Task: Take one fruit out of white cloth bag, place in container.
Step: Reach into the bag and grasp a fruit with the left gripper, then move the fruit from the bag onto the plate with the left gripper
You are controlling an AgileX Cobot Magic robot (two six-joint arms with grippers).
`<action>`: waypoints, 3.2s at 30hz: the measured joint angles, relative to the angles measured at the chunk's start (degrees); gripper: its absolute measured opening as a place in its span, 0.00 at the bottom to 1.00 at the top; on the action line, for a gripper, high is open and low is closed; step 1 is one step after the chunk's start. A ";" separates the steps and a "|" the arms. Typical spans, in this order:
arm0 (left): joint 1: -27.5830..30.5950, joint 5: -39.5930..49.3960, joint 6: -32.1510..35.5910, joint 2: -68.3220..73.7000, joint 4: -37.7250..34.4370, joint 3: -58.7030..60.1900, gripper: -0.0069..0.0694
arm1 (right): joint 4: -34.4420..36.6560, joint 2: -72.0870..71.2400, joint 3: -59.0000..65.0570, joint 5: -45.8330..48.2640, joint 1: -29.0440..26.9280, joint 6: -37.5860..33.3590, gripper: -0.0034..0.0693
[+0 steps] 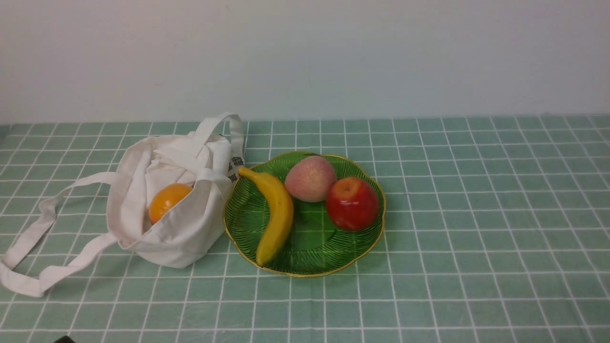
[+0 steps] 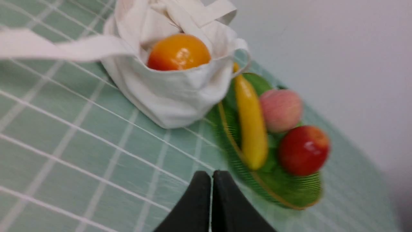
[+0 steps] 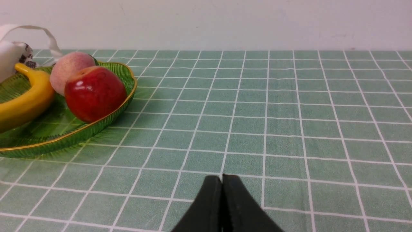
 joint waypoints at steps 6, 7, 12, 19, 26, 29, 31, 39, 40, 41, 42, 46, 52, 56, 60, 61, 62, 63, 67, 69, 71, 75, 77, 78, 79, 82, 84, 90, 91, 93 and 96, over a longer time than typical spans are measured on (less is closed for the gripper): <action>0.00 -1.25 -3.43 0.00 -14.03 0.00 0.08 | 0.00 0.00 0.00 0.00 0.00 0.00 0.03; 0.00 -2.05 -3.55 0.00 -14.29 0.00 0.08 | 0.00 0.00 0.00 0.00 0.00 0.00 0.03; 0.00 -2.11 -2.12 0.00 -15.80 -1.97 0.08 | 0.00 0.00 0.00 0.00 0.00 0.00 0.03; 0.00 13.05 8.27 12.57 -12.42 -17.84 0.08 | 0.00 0.00 0.00 0.00 0.00 0.00 0.03; 0.00 31.17 17.07 40.49 3.90 -34.91 0.08 | 0.00 0.00 0.00 0.00 0.00 0.00 0.03; 0.00 31.12 17.83 50.83 10.77 -41.46 0.08 | 0.00 0.00 0.00 0.00 0.00 0.00 0.03; 0.00 29.13 17.15 57.91 15.22 -46.13 0.08 | 0.00 0.00 0.00 0.00 0.00 0.00 0.03; 0.00 26.89 15.58 78.03 19.44 -59.20 0.19 | 0.00 0.00 0.00 0.00 0.00 0.00 0.03; 0.00 26.85 15.15 82.25 20.26 -61.79 0.26 | 0.00 0.00 0.00 0.00 0.00 0.00 0.03; 0.00 26.79 14.86 83.73 20.56 -62.71 0.29 | 0.00 0.00 0.00 0.00 0.00 0.00 0.03; 0.00 26.68 14.20 86.41 21.20 -64.54 0.36 | 0.00 0.00 0.00 0.00 0.00 0.00 0.03; 0.00 24.49 10.62 92.97 23.50 -69.00 0.57 | 0.00 0.00 0.00 0.00 0.00 0.00 0.03; 0.00 16.82 8.72 99.53 25.69 -71.69 0.86 | 0.00 0.00 0.00 0.00 0.00 0.00 0.03; 0.00 14.13 8.72 102.75 25.82 -71.69 0.94 | 0.00 0.00 0.00 0.00 0.00 0.00 0.03; 0.00 11.62 8.67 105.97 25.33 -71.75 0.95 | 0.00 0.00 0.00 0.00 0.00 0.00 0.03; 0.00 11.32 8.67 106.43 25.08 -71.89 0.95 | 0.00 0.00 0.00 0.00 0.00 0.00 0.03; 0.00 11.25 8.67 107.00 24.80 -71.94 0.95 | 0.00 0.00 0.00 0.00 0.00 0.00 0.03; 0.00 11.03 8.67 107.87 24.03 -72.01 0.95 | 0.00 0.00 0.00 0.00 0.00 0.00 0.03; 0.00 10.33 8.46 109.17 22.05 -72.21 0.95 | 0.00 0.00 0.00 0.00 0.00 0.00 0.03; 0.00 10.20 8.46 109.42 21.04 -72.36 0.94 | 0.00 0.00 0.00 0.00 0.00 0.00 0.03; 0.05 9.50 8.46 110.04 19.58 -72.62 0.91 | 0.00 0.00 0.00 0.00 0.00 0.00 0.03; 0.05 8.51 8.46 110.50 19.20 -72.73 0.86 | 0.00 0.00 0.00 0.00 0.00 0.00 0.03; 0.05 8.48 8.46 110.64 19.20 -72.86 0.86 | 0.00 0.00 0.00 0.00 0.00 0.00 0.03; 0.05 8.48 8.46 110.64 19.20 -72.86 0.86 | 0.00 0.00 0.00 0.00 0.00 0.00 0.03; 0.06 8.55 8.52 110.64 19.20 -72.92 0.86 | 0.00 0.00 0.00 0.00 0.00 0.00 0.03; 0.06 8.94 9.14 110.55 19.20 -73.04 0.86 | 0.00 0.00 0.00 0.00 0.00 0.00 0.03; 0.06 10.33 10.15 109.85 19.20 -73.04 0.86 | 0.00 0.00 0.00 0.00 0.00 0.00 0.03; 0.06 13.49 12.44 102.57 25.10 -72.09 0.86 | 0.00 0.00 0.00 0.00 0.00 0.00 0.03; 0.06 13.49 12.29 101.18 26.85 -72.09 0.86 | 0.00 0.00 0.00 0.00 0.00 0.00 0.03; 0.06 13.49 11.74 99.22 28.55 -72.09 0.86 | 0.00 0.00 0.00 0.00 0.00 0.00 0.03; 0.06 13.75 8.69 94.15 33.32 -72.09 0.86 | 0.00 0.00 0.00 0.00 0.00 0.00 0.03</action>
